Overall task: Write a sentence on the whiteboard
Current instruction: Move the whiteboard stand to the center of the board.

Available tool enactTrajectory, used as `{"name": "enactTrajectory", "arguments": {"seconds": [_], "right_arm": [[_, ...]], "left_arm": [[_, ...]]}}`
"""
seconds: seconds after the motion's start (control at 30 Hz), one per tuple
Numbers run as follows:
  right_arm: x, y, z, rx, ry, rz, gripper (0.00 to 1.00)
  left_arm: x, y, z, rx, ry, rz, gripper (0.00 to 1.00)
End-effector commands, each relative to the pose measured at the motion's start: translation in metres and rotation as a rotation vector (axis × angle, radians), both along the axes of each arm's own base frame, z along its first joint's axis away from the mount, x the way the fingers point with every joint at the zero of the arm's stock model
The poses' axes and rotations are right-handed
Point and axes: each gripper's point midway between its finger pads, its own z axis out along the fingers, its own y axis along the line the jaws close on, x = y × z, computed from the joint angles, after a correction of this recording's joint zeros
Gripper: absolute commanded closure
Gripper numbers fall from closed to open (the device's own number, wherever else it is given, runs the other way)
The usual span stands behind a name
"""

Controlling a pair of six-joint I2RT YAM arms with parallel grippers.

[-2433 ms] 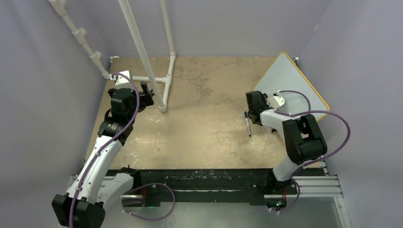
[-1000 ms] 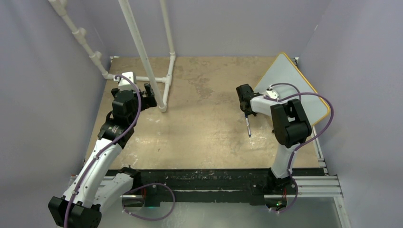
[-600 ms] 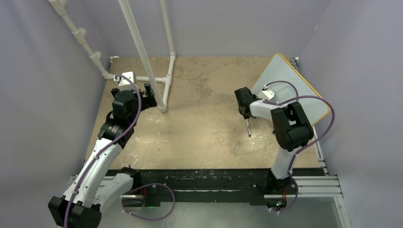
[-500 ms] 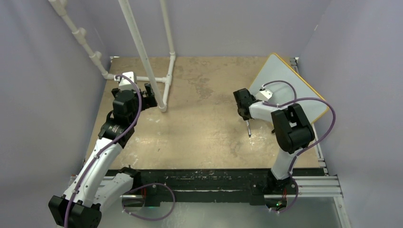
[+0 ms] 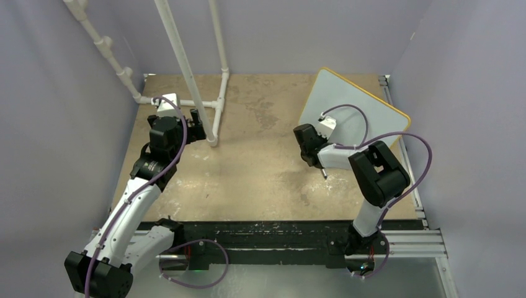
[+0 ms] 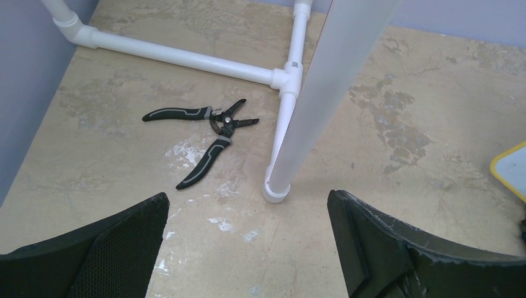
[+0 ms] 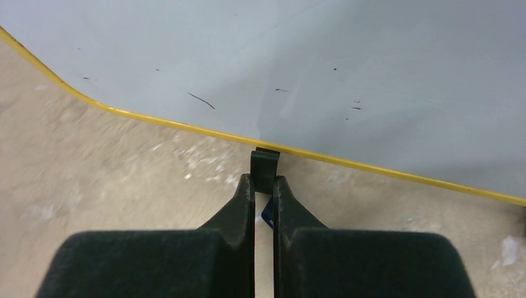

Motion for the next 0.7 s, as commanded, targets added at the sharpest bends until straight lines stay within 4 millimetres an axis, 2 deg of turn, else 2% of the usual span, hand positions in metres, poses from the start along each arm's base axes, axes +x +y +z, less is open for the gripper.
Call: {"name": "enactTrajectory", "arguments": {"seconds": [0.0,0.37,0.67], "right_arm": [[0.023,0.044,0.055,0.068,-0.21,0.137,1.0],[-0.005,0.112,0.058,0.108,-0.246,0.388,1.0],[-0.047,0.166,0.058,0.091,-0.265,0.644,1.0]], "left_arm": [[0.003,0.001,0.002,0.008,-0.013,-0.001,0.01],[0.005,0.0,-0.003,0.012,0.002,-0.001,0.01],[0.006,0.0,-0.008,0.018,0.017,-0.004,0.01]]}}
